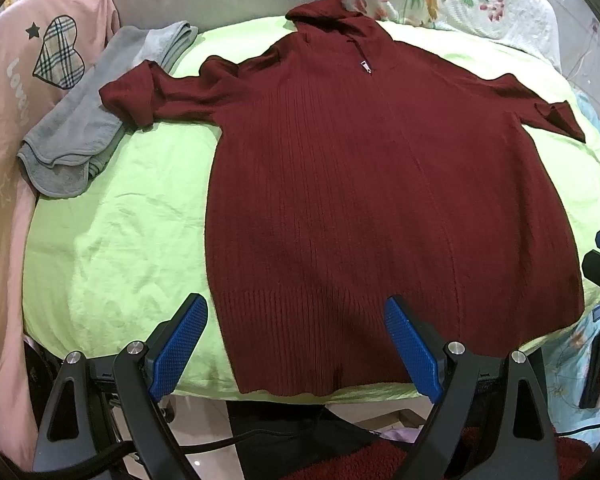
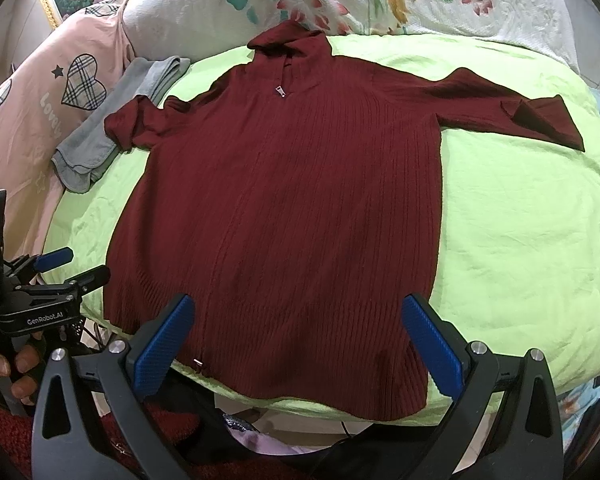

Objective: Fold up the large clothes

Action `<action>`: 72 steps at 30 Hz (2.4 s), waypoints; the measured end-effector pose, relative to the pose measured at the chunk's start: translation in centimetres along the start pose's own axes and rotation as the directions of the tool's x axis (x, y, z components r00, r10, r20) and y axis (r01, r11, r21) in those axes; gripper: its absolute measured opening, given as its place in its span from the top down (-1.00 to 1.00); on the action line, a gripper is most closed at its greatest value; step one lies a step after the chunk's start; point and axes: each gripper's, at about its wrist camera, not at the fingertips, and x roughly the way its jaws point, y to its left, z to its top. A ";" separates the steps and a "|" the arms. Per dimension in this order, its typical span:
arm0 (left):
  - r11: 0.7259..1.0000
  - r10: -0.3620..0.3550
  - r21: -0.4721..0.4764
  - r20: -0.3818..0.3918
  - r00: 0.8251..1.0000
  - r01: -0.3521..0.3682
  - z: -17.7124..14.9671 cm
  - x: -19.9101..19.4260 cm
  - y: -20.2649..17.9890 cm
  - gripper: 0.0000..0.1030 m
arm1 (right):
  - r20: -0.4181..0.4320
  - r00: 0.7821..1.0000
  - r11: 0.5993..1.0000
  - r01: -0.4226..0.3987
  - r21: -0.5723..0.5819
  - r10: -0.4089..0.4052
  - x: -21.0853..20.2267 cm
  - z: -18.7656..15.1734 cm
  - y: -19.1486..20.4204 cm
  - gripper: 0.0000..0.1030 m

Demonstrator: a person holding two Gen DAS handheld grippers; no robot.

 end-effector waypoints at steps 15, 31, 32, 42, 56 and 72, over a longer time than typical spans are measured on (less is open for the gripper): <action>1.000 0.025 0.012 -0.023 0.999 -0.025 2.4 2.6 0.1 -0.77 | 0.038 0.999 0.997 0.022 0.074 -0.025 0.7 1.3 -3.8 -1.00; 1.000 0.019 0.025 -0.100 0.995 -0.017 6.0 6.5 -1.5 -0.77 | 0.185 0.929 0.948 0.313 0.066 -0.320 2.2 14.9 -19.1 -0.99; 0.999 0.022 0.030 -0.102 0.995 -0.019 6.1 6.9 -1.7 -0.77 | 0.174 0.932 0.948 0.316 0.047 -0.319 3.0 15.6 -19.8 -0.99; 0.999 0.015 0.033 -0.117 0.993 -0.011 8.5 9.2 -2.8 -0.77 | 0.013 0.908 0.908 0.419 -0.002 -0.418 8.7 17.1 -25.4 0.17; 1.000 -0.010 0.028 -0.064 0.998 0.012 9.8 8.8 -2.7 -0.77 | 0.218 0.974 0.968 -0.113 0.224 0.064 9.2 20.5 -13.2 0.88; 0.994 -0.013 -0.109 -0.056 0.998 0.007 10.3 9.5 5.1 -0.77 | 0.099 0.840 0.818 -0.543 0.188 0.534 24.5 24.5 9.6 0.88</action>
